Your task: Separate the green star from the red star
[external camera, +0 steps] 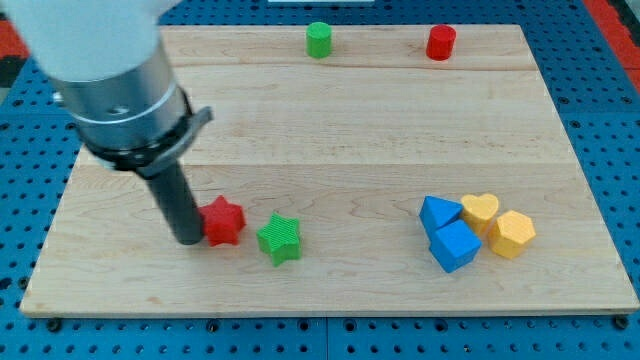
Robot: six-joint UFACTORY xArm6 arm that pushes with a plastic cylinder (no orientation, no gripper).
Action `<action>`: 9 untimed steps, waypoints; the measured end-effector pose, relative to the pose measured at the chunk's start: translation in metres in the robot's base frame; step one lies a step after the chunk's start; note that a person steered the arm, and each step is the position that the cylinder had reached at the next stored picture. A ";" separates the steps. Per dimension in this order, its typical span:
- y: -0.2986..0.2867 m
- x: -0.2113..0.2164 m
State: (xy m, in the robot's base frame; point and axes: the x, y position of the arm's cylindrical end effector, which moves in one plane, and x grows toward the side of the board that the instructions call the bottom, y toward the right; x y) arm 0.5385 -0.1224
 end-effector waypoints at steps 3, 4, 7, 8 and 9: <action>0.069 0.055; 0.074 0.055; 0.110 -0.023; 0.125 -0.046; 0.152 -0.081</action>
State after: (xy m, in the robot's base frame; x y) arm 0.4573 0.0296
